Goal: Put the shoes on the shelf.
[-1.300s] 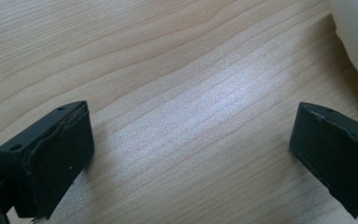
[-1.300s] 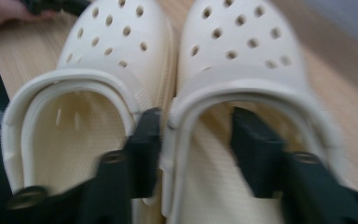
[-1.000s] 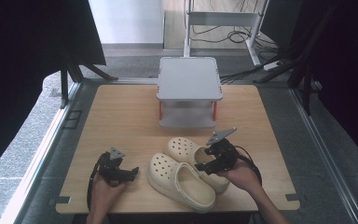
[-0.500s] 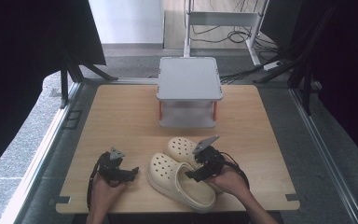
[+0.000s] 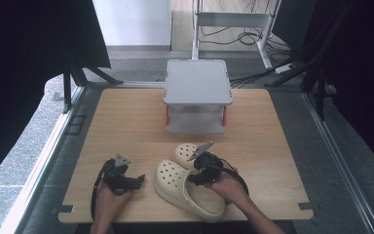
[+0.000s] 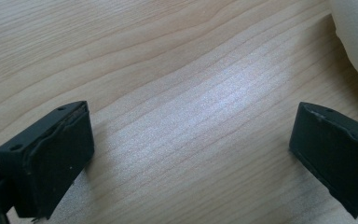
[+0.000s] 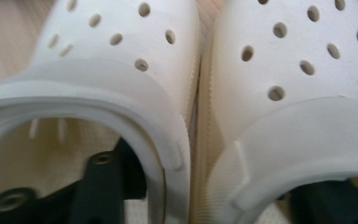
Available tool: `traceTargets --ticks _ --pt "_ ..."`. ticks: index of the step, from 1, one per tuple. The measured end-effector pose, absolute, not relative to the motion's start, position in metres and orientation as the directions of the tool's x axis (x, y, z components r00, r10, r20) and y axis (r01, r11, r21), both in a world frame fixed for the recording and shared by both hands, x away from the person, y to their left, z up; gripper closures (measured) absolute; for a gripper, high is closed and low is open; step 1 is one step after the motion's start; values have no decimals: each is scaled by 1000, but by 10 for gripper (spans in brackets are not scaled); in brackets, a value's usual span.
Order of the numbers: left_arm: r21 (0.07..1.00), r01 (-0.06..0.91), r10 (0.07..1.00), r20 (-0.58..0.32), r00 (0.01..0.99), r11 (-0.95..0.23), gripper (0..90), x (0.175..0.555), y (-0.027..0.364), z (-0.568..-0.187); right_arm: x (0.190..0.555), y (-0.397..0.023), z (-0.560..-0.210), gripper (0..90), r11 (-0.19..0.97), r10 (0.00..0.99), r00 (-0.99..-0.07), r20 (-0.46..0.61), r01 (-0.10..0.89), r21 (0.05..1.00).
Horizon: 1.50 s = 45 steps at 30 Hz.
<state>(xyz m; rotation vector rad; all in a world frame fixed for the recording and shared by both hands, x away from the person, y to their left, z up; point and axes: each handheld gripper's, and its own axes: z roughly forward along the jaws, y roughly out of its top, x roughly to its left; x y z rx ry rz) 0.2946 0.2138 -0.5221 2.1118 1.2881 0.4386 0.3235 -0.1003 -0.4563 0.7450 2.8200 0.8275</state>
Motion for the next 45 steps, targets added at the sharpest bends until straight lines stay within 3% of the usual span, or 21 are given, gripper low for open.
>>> traceTargets --ticks 4,8,30,45 --pt "658 676 883 -37 468 -331 0 295 214 -522 326 -101 -457 615 727 493 -867 69 455 514" --pt "658 676 883 -37 468 -331 0 295 214 -522 327 -102 -456 652 703 521 -848 101 493 513" --pt "658 677 883 -38 468 -330 0 295 214 -522 322 -116 -420 658 704 498 -857 128 487 517" --pt "656 677 882 -36 470 -334 0 295 214 -522 328 -132 -383 659 686 536 -838 107 505 523"
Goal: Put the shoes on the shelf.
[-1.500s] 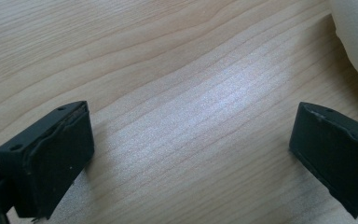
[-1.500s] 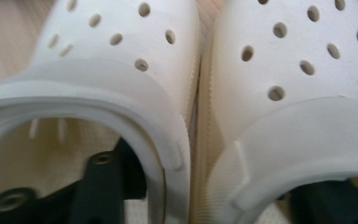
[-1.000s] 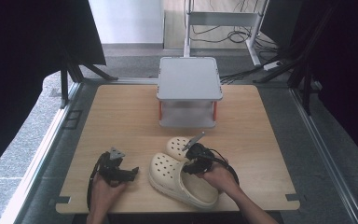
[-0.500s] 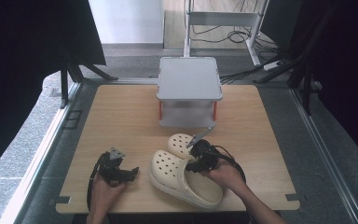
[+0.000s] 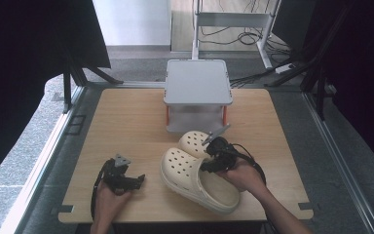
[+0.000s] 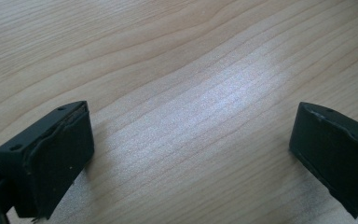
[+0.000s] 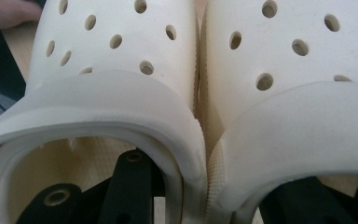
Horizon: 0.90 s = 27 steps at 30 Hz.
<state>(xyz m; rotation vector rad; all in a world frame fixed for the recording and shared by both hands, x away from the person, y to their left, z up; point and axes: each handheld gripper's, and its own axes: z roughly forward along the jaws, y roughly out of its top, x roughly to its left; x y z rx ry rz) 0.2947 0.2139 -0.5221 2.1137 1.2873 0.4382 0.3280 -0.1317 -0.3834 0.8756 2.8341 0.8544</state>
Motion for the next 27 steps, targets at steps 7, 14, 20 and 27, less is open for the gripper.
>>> traceTargets --ticks 7,14,20,27 --pt "657 676 882 -35 470 -334 0 295 214 -522 334 -137 -363 658 675 557 -826 85 509 534" --pt "657 676 882 -35 470 -334 0 295 214 -522 343 -142 -341 658 658 587 -807 69 524 541" --pt "657 675 882 -35 470 -334 0 295 214 -522 349 -144 -320 658 643 603 -795 66 534 550" --pt "655 677 881 -37 472 -335 0 295 214 -522 360 -145 -297 658 627 626 -777 61 549 554"
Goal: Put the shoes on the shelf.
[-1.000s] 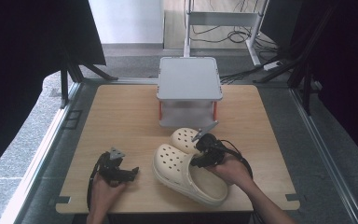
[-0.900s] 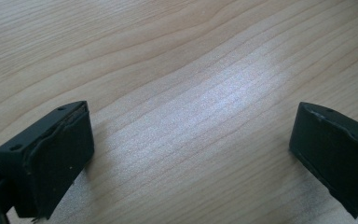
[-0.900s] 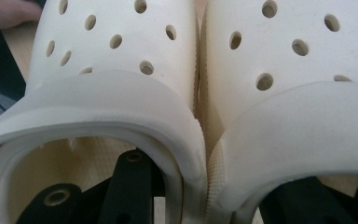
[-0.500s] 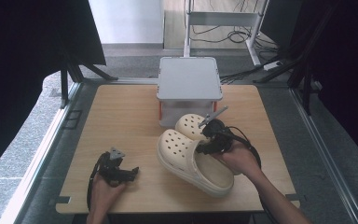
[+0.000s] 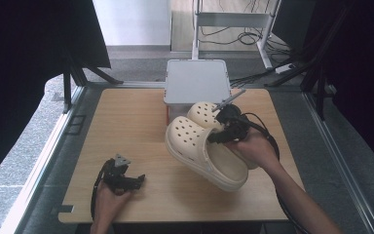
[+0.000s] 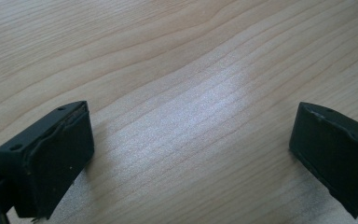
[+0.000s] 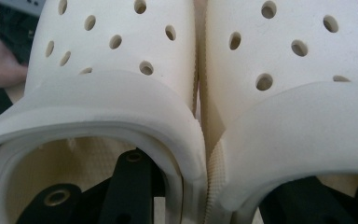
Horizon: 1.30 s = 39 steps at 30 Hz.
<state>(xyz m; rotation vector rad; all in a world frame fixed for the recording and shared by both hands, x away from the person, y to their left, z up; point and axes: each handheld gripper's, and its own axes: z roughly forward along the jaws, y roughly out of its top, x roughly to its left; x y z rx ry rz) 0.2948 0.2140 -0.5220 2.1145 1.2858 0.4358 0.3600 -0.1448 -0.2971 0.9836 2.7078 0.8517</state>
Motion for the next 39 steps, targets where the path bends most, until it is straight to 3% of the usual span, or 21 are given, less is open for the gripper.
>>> traceTargets --ticks 21,39 --pt "657 675 881 -36 472 -335 0 295 214 -522 438 -115 -256 658 509 772 -633 48 663 549" --pt "656 674 878 -36 477 -339 0 295 214 -522 509 -84 -247 657 323 903 -424 74 781 535"
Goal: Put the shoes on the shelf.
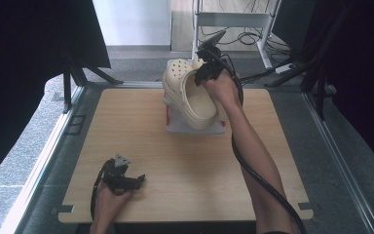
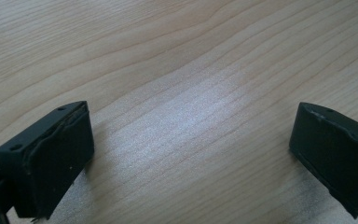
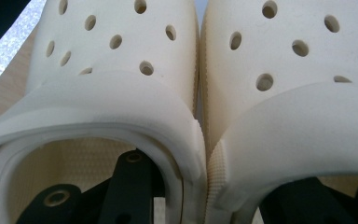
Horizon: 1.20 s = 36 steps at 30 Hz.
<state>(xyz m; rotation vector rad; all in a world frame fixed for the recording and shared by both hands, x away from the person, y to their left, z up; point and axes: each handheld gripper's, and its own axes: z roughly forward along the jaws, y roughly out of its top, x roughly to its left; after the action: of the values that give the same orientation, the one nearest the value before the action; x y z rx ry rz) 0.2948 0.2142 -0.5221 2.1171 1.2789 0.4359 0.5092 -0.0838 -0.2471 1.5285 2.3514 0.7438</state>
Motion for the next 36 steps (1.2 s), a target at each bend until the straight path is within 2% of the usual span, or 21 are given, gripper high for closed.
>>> traceTargets --ticks 14,22,36 --pt "657 673 877 -36 478 -340 0 295 214 -522 561 -68 -243 655 197 956 -282 85 827 527" --pt "655 673 876 -37 482 -342 0 295 214 -522 588 -68 -256 654 133 973 -211 98 849 512" --pt "656 673 875 -38 483 -343 0 295 214 -522 613 -67 -291 629 115 975 -196 107 850 514"
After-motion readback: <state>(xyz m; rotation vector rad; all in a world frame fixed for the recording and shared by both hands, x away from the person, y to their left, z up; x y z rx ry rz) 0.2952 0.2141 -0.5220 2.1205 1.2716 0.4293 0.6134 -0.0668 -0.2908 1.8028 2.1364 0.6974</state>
